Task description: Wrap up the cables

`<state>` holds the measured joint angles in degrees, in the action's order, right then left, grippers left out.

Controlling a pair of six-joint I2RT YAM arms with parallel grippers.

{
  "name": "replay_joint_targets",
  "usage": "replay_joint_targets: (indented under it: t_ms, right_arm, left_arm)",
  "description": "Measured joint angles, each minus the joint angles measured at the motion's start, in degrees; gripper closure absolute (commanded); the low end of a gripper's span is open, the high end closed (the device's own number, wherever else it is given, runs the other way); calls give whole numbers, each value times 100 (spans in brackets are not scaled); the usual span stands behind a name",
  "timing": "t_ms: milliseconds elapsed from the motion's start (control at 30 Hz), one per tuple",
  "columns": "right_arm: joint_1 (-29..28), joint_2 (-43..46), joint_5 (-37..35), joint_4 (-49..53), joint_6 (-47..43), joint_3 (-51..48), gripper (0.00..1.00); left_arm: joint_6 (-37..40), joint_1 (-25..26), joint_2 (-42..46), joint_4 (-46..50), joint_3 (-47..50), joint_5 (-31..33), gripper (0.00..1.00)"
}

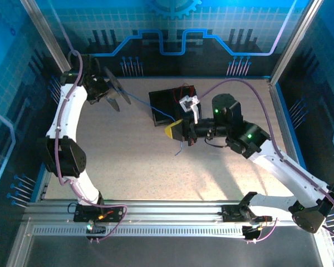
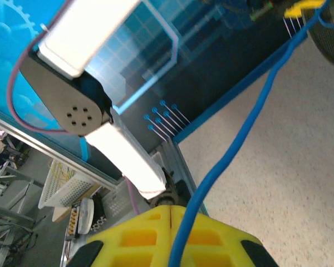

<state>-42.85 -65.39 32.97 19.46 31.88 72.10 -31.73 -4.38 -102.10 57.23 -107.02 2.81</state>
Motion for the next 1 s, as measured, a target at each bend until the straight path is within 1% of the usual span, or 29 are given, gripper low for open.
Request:
replay_joint_targets:
  t_ms: [267,433,500,600,800,1000]
  right_arm:
    - [-258,396,-127,-57,-238,-1104,100]
    - [-151,516,-715,68,-564,-2184,100]
    - [76,520,-896,37,-623,-2540,100]
    - [586,568,-979,-118,-651,-2935,100]
    - [1488,579,-1010,-247,-815,-3075,100]
    - [2275,470,-1241,-61,-1132,-3082,100]
  left_arm:
    - [-428,-479,-129,229,-168,-1176,100]
    - [-684,-894,-181,262,-168,-2079,100]
    - [-789,-1023,-201,264,-168,-2514,100]
    - [-966,-1154,-205,197,-146,-3185,100]
    - [-1370,-1215,42,-927,595,-4343,100]
    - [-1434,-1246,621,-1641,1333,-5119,100]
